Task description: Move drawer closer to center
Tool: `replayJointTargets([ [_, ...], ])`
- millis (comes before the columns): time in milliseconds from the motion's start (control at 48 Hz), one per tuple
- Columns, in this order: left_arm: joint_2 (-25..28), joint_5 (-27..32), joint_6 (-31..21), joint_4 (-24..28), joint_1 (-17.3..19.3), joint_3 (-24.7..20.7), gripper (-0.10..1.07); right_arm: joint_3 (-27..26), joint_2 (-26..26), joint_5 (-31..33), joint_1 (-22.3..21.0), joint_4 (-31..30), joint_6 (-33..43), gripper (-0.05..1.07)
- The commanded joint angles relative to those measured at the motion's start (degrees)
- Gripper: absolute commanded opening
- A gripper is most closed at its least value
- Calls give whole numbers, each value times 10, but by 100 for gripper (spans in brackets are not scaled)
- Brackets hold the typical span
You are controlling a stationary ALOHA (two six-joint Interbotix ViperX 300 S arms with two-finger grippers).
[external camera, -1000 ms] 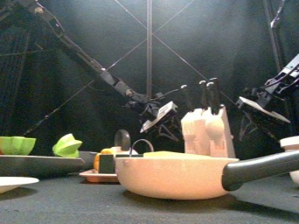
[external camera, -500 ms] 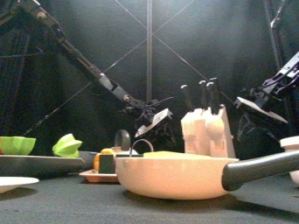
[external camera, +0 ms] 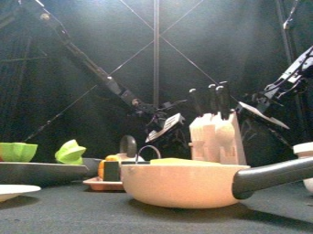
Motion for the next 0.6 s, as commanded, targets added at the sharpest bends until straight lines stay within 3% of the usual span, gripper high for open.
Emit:
replayJointTargets([
  [0, -27, -1, 1, 7, -18, -19, 60, -13, -4, -4, 11, 1, 1, 41],
  [583, -83, -1, 1, 24, -95, 31, 60, 4, -31, -3, 62, 23, 0, 41],
])
